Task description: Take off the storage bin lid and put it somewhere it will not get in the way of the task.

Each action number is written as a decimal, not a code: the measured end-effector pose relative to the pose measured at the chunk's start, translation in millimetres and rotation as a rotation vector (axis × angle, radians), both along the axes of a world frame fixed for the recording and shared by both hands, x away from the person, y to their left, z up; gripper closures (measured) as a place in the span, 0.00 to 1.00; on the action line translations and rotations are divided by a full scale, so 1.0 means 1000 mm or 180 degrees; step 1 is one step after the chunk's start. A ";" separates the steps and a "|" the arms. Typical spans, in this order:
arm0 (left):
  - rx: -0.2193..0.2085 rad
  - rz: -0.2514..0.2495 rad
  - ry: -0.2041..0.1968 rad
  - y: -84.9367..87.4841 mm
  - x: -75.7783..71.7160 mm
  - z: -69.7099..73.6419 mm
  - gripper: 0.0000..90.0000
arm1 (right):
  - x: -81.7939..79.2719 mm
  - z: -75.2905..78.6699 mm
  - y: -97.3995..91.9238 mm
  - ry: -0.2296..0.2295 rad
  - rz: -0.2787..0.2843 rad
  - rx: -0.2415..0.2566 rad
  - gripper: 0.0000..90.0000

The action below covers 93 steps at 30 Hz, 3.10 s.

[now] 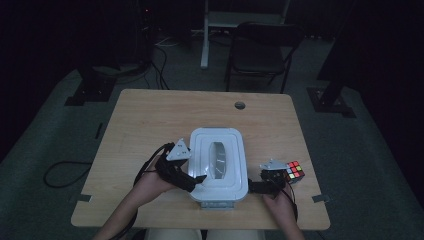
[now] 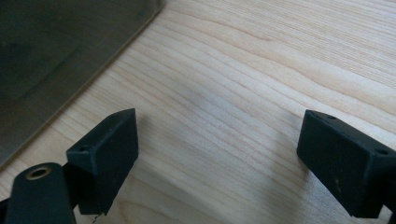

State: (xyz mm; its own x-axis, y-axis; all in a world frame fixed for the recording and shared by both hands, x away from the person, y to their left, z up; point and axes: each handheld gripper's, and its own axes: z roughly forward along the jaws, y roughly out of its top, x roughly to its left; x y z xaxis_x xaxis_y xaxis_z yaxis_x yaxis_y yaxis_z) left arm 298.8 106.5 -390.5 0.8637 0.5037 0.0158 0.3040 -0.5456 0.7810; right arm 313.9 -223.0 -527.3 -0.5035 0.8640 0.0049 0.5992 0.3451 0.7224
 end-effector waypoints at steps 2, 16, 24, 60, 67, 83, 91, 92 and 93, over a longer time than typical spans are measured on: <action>0.0003 -0.0028 -0.0010 -0.005 0.001 0.000 0.01 | 0.000 0.000 0.000 0.0000 0.0000 0.0000 0.14; -0.0070 -0.0226 0.0105 -0.041 0.011 0.004 0.01 | 0.000 0.000 0.000 0.0002 -0.0001 0.0001 0.14; -0.0018 -0.0287 0.0121 -0.053 0.016 0.000 0.04 | 0.000 0.000 0.000 0.0001 -0.0002 0.0001 0.14; 0.0043 -0.0290 0.0293 -0.065 0.014 -0.001 0.60 | 0.000 0.000 0.000 0.0000 -0.0001 0.0001 0.14; -0.0117 -0.0377 0.0343 -0.059 0.012 0.007 0.69 | 0.000 0.000 0.000 -0.0006 0.0001 -0.0001 0.14; -0.0315 -0.0463 0.0039 -0.042 -0.010 0.040 0.74 | 0.000 0.000 0.000 -0.0005 -0.0002 0.0000 0.14; -0.0408 -0.0385 0.0066 -0.019 -0.006 0.040 0.76 | 0.000 0.000 0.000 -0.0005 0.0000 -0.0001 0.14; -0.0408 -0.0385 0.0066 -0.019 -0.006 0.040 0.76 | 0.000 0.000 0.000 -0.0005 0.0000 -0.0001 0.14; -0.0391 -0.0383 0.0056 -0.016 -0.006 0.041 0.76 | 0.000 0.000 0.000 -0.0005 -0.0001 0.0000 0.14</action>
